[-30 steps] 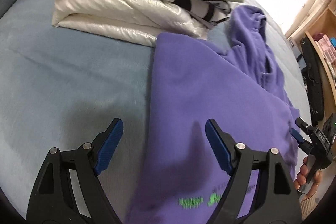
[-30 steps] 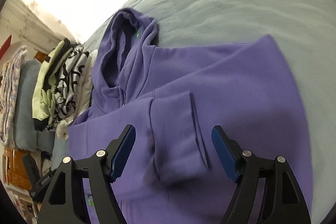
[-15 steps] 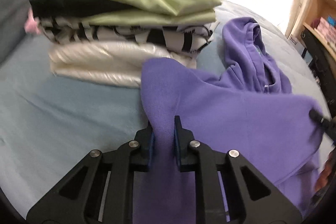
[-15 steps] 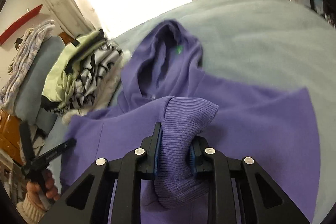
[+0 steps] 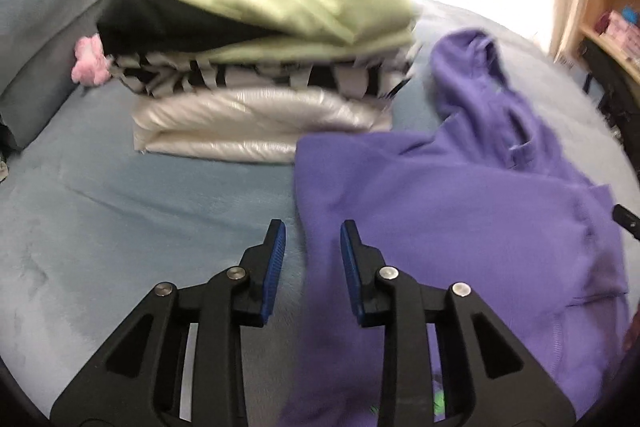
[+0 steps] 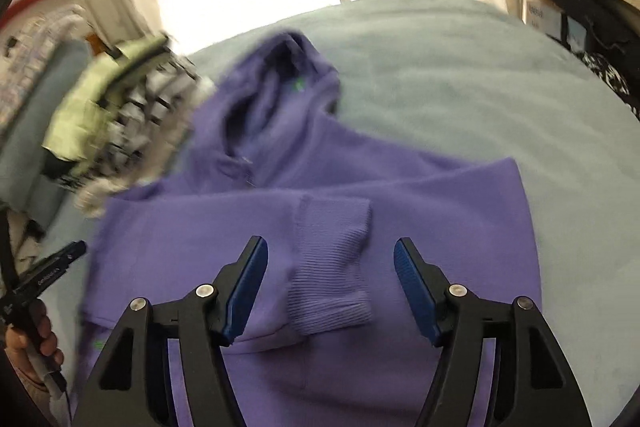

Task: Fold large clothes
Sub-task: 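Open the right gripper and lift it away from the hoodie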

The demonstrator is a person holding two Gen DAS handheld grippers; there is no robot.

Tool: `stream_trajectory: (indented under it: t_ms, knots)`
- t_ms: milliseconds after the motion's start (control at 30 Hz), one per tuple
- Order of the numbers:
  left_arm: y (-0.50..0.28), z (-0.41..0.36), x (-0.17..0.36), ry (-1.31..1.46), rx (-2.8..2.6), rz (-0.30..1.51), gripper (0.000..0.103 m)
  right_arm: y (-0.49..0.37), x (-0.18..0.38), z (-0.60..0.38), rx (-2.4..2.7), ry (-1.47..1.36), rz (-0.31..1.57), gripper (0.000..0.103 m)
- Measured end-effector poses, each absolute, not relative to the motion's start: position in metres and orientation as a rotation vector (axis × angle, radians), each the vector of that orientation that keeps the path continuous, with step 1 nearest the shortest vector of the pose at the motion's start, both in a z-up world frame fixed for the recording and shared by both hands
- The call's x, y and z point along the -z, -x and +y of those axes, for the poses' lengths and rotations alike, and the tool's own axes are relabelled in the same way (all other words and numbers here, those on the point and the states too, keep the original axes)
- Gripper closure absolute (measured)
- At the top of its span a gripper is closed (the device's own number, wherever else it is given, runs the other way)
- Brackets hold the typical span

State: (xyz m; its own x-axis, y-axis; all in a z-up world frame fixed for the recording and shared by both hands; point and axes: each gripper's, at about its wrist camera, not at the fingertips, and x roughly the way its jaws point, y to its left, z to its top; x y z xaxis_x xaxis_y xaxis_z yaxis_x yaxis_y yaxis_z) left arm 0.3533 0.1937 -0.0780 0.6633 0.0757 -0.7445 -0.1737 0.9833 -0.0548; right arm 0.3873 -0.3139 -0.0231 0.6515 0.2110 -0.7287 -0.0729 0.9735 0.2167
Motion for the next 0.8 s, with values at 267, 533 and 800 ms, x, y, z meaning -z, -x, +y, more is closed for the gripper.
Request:
stream_trajectory:
  t_ms: [267, 533, 800]
  knots:
    - [-0.336, 0.135, 0.065, 0.134, 0.006, 0.809, 0.078, -0.365, 0.021, -0.228, -0.347, -0.124, 0.853, 0.044]
    - [-0.345, 0.111, 0.135, 0.078, -0.07, 0.934, 0.08, -0.364, 0.075, -0.22, -0.233, 0.009, 0.958, 0.047]
    - [-0.338, 0.153, 0.138, 0.163, -0.073, 0.919, 0.096, -0.348, 0.069, -0.308, -0.113, -0.08, 0.939, 0.062]
